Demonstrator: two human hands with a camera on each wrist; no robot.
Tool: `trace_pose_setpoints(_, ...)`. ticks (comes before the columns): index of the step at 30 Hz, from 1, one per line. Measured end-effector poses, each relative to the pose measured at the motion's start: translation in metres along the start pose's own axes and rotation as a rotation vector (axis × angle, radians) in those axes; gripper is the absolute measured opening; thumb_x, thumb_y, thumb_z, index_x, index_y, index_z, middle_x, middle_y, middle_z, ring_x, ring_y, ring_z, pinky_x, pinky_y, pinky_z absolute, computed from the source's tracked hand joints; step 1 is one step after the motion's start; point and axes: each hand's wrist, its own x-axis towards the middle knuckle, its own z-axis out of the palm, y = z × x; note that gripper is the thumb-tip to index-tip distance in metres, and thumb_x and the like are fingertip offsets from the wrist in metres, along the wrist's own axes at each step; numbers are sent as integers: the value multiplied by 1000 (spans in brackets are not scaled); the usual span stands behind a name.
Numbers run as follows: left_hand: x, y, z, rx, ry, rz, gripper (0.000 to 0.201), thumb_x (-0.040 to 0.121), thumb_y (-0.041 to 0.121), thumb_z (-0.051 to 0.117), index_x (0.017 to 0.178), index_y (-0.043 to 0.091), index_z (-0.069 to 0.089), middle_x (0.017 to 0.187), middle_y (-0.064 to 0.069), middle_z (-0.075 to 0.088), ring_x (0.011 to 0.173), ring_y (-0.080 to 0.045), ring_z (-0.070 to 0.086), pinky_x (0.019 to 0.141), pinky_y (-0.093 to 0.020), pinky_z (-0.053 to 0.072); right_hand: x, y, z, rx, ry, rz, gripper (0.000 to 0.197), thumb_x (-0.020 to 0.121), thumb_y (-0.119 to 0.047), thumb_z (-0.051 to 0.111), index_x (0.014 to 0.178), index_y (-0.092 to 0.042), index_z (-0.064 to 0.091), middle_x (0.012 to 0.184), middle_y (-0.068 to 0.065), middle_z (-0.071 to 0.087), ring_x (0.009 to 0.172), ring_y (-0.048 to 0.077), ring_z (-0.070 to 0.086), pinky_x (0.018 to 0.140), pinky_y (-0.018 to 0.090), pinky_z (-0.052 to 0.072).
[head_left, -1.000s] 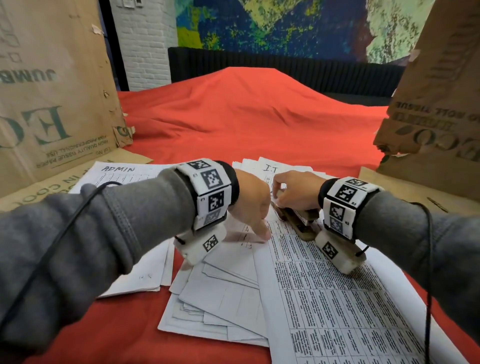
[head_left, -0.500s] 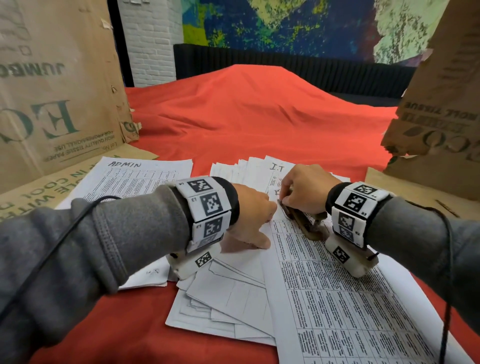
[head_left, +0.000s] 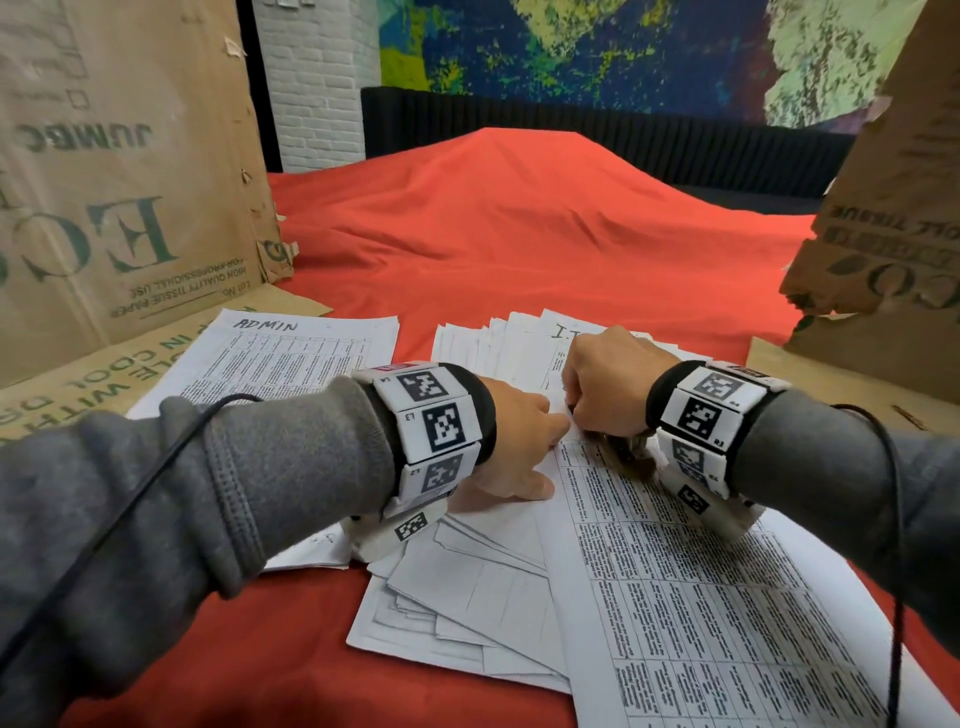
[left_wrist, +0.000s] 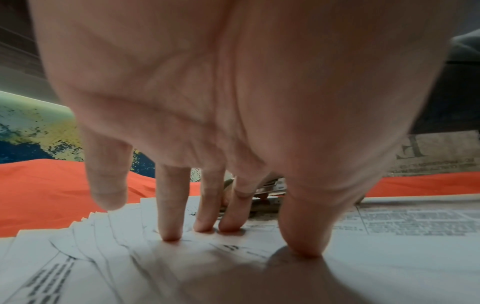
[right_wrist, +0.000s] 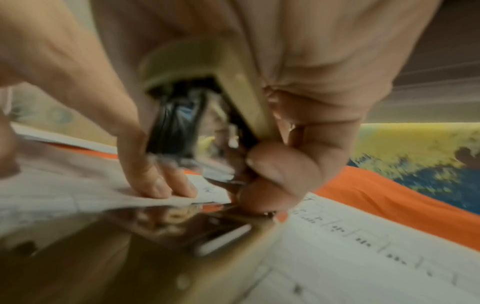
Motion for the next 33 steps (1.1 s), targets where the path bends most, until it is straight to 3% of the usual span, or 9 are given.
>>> trace_pose_setpoints(4,1,1,-2,20,-4,-1,57,106,55,43,150,20,35,147,0,44,107,-24,53,69,-36,36,6,0,1,-117,62,-54,10,78,-12,66,87,-16,69,91,7,66,75,29,66,61,32,58)
trace_pose_setpoints(8,4,2,-2,49,-17,-9,58,107,54,42,151,18,33,147,-1,42,112,-28,56,64,-37,36,19,10,-2,42,43,11,18,78,-10,64,82,-20,79,88,3,73,75,25,71,65,36,65)
trace_pose_setpoints(10,6,-1,0,20,-5,0,59,106,56,43,150,18,34,144,-1,43,98,-25,51,59,-34,33,22,16,-4,113,59,8,21,79,-9,65,80,-24,80,85,-1,73,70,21,70,61,33,64)
trace_pose_setpoints(16,10,-23,1,-124,60,41,57,99,60,55,144,24,50,137,2,55,103,-20,53,84,-31,42,6,38,-12,262,153,-63,29,88,-7,61,88,-26,83,81,-10,70,59,8,63,48,15,47)
trace_pose_setpoints(19,22,-32,-9,-253,224,-1,36,100,51,57,115,20,71,111,-3,69,102,-22,64,94,-35,53,-7,49,-10,336,258,-84,26,88,-12,65,87,-30,83,92,-8,77,71,16,71,65,30,61)
trace_pose_setpoints(21,31,-36,-16,-345,369,-55,33,99,47,61,103,17,74,92,3,65,90,-20,61,88,-36,55,-14,53,-9,370,306,-109,29,87,-13,66,82,-37,81,92,-8,78,76,22,74,72,41,63)
trace_pose_setpoints(25,47,-32,-20,-376,358,-110,43,94,54,66,126,26,71,114,7,73,110,-19,65,96,-35,53,-26,60,-15,385,348,-124,35,88,-14,65,76,-46,73,88,-5,76,72,23,74,66,45,64)
trace_pose_setpoints(28,55,-26,-16,-380,393,-131,45,91,56,69,125,27,73,114,9,75,107,-17,67,94,-35,55,-34,64,-21,394,339,-101,31,90,-15,64,79,-41,76,91,-3,77,72,22,75,61,41,64)
trace_pose_setpoints(33,58,-17,-29,-947,426,-6,35,87,53,77,104,23,79,92,8,80,86,-11,75,80,-32,60,-47,67,-24,379,356,-109,25,89,-15,64,89,-31,83,91,-2,77,78,20,73,64,30,60)
